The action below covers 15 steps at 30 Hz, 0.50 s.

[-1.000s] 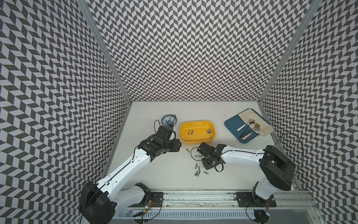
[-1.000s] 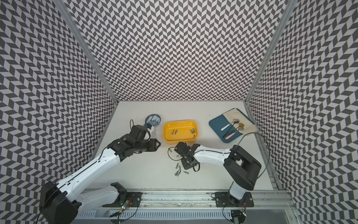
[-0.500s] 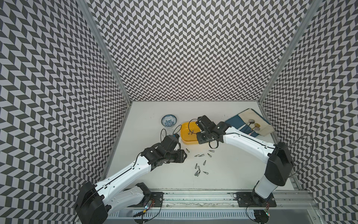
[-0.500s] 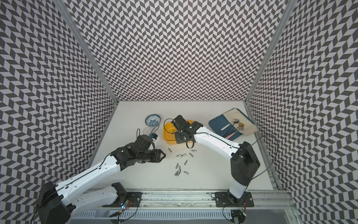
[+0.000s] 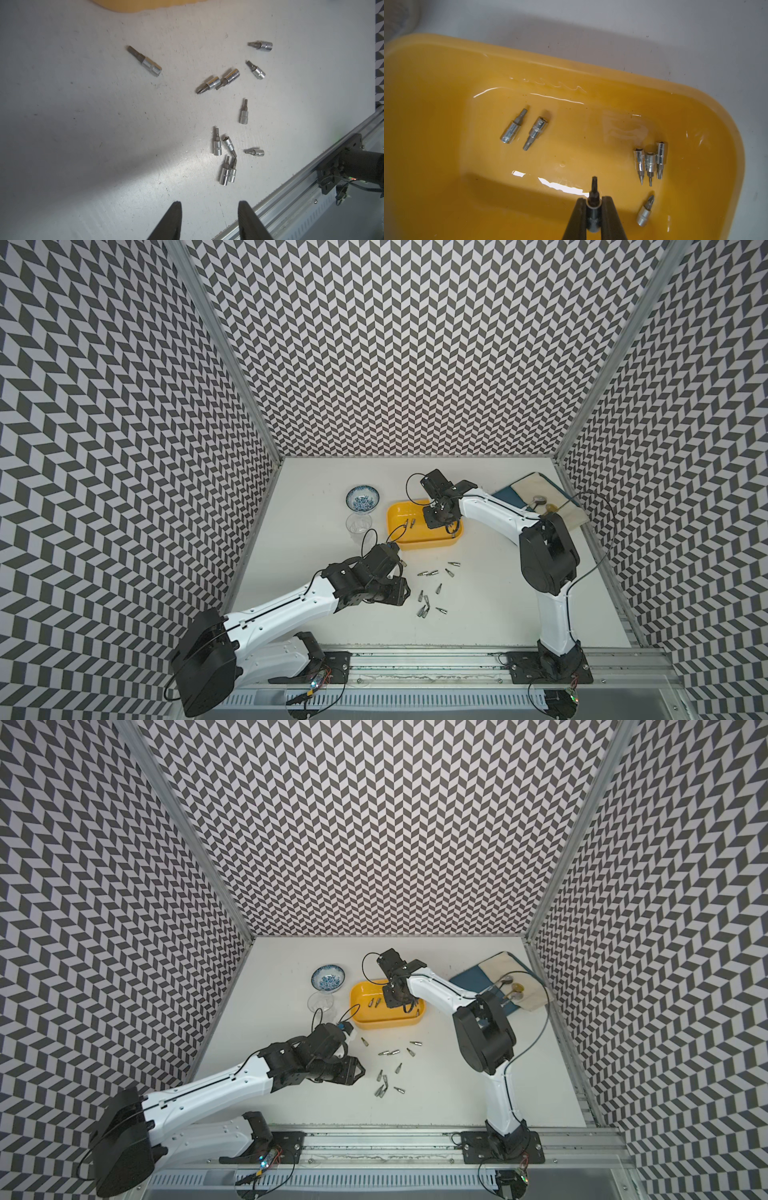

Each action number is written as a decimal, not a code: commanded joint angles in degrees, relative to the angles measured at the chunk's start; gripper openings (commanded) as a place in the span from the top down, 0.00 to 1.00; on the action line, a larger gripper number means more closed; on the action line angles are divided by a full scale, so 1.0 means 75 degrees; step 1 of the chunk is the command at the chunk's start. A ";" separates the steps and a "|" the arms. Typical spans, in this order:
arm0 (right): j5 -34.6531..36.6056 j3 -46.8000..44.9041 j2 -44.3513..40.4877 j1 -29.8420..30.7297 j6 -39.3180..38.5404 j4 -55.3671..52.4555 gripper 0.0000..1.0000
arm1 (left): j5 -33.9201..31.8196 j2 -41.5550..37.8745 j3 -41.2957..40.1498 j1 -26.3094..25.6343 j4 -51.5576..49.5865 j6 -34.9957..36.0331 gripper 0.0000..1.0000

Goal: Put the bit on the desktop into the storage box
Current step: Place the screwdriver bit in the storage box.

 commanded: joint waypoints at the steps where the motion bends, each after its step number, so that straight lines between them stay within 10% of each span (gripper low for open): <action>1: -0.0059 0.0167 0.0190 -0.0113 -0.0219 0.0280 1.00 | -0.0016 0.0248 0.0298 -0.0126 0.0244 0.0294 0.52; 15: -0.0124 0.0211 0.0802 -0.0138 -0.0344 0.0200 1.00 | -0.0145 0.1271 0.0619 -0.0666 0.0474 0.0396 0.52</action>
